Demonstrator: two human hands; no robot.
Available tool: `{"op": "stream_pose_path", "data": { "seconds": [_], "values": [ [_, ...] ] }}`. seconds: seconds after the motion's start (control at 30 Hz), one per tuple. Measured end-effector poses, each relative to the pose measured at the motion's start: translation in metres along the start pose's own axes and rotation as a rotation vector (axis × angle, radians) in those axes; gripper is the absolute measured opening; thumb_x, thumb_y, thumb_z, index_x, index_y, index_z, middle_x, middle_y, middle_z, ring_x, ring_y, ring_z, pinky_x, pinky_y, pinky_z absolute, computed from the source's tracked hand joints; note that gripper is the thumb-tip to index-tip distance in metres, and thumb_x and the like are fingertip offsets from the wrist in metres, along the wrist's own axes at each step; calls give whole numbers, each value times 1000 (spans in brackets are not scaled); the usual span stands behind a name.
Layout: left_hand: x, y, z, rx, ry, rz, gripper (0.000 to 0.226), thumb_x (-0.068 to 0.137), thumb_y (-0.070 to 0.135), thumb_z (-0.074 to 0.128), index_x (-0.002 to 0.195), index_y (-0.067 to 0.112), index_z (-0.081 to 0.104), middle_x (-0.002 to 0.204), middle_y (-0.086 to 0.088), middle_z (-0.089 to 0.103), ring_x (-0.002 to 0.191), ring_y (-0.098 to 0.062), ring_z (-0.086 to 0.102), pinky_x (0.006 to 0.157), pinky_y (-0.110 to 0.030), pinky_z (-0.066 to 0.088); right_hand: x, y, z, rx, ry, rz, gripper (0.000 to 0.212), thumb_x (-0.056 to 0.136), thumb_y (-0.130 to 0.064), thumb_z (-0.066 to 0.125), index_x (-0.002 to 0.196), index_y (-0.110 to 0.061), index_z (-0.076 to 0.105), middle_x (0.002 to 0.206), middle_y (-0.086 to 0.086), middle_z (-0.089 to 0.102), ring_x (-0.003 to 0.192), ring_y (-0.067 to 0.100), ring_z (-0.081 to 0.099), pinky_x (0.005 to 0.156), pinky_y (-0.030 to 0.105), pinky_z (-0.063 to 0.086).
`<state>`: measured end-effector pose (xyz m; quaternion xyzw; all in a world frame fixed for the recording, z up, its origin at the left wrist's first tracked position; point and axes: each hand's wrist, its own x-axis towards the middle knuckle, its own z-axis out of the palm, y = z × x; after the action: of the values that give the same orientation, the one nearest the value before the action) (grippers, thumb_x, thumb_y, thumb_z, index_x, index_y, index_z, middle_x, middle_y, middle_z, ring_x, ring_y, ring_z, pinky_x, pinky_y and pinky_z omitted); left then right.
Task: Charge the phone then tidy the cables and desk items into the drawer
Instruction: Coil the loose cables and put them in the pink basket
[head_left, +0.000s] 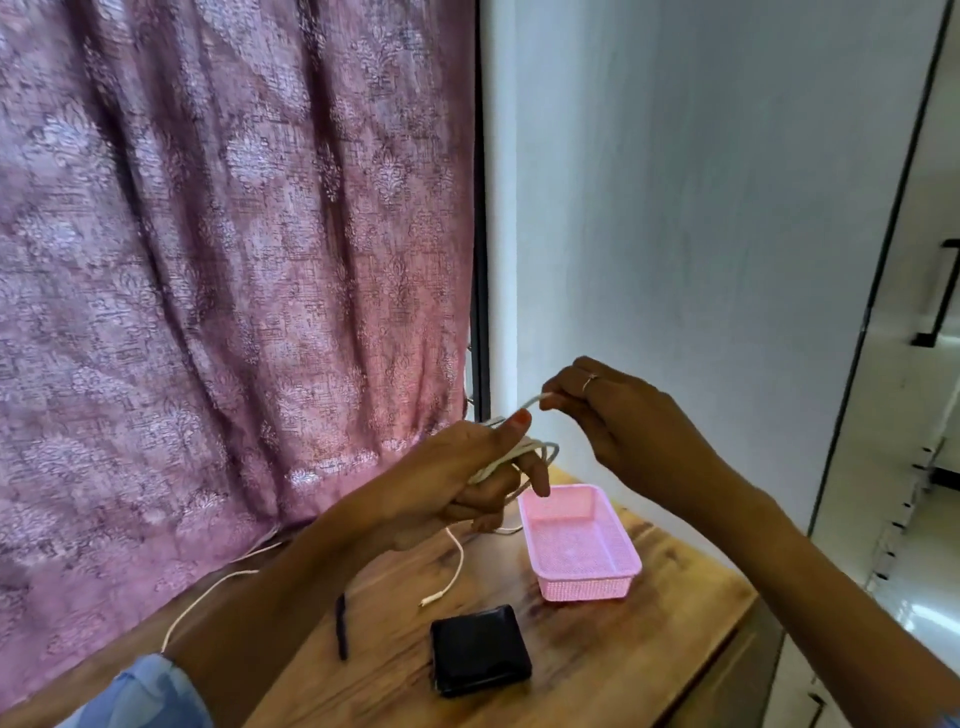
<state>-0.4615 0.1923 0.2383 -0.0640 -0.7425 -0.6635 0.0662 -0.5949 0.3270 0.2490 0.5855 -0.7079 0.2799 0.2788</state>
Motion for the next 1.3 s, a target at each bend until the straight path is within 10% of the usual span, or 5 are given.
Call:
{"op": "stream_pose_path", "data": {
  "seconds": [0.33, 0.57, 0.87, 1.1, 1.3],
  "values": [
    [24, -16, 17, -705, -23, 137, 44, 82, 51, 59, 65, 10, 61, 31, 7, 33, 26, -8, 12, 40, -16, 33, -16, -37, 15, 1544, 98, 821, 26, 92, -16, 51, 76, -9, 70, 72, 9, 66, 67, 19, 63, 68, 30, 54],
    [38, -28, 13, -541, 341, 8, 45, 89, 48, 48, 64, 11, 60, 37, 3, 33, 27, -7, 31, 43, -18, 35, 0, -46, 31, 1233, 321, 925, 28, 97, -19, 47, 81, -5, 65, 61, 1, 62, 51, 9, 60, 48, 19, 51],
    [56, -35, 31, -79, 761, 25, 47, 97, 46, 37, 72, 14, 61, 52, 3, 46, 42, -8, 45, 43, -20, 39, 2, -30, 62, 726, 501, 906, 24, 99, -27, 42, 93, -16, 63, 87, 4, 67, 79, 22, 64, 81, 43, 55],
    [57, -43, 23, 103, 811, 150, 45, 98, 42, 39, 78, 8, 60, 58, 2, 46, 44, -6, 42, 43, -18, 35, -26, -23, 45, 955, 243, 743, 25, 100, -21, 42, 93, -11, 63, 74, -2, 66, 64, 10, 66, 62, 17, 55],
    [52, -37, 27, 31, 742, 159, 41, 98, 39, 41, 72, 9, 55, 50, 7, 39, 33, -3, 29, 36, -16, 27, -53, 0, 39, 525, -74, 713, 22, 97, -22, 47, 80, -24, 61, 72, -6, 59, 60, 9, 55, 60, 17, 46]
  ]
}}
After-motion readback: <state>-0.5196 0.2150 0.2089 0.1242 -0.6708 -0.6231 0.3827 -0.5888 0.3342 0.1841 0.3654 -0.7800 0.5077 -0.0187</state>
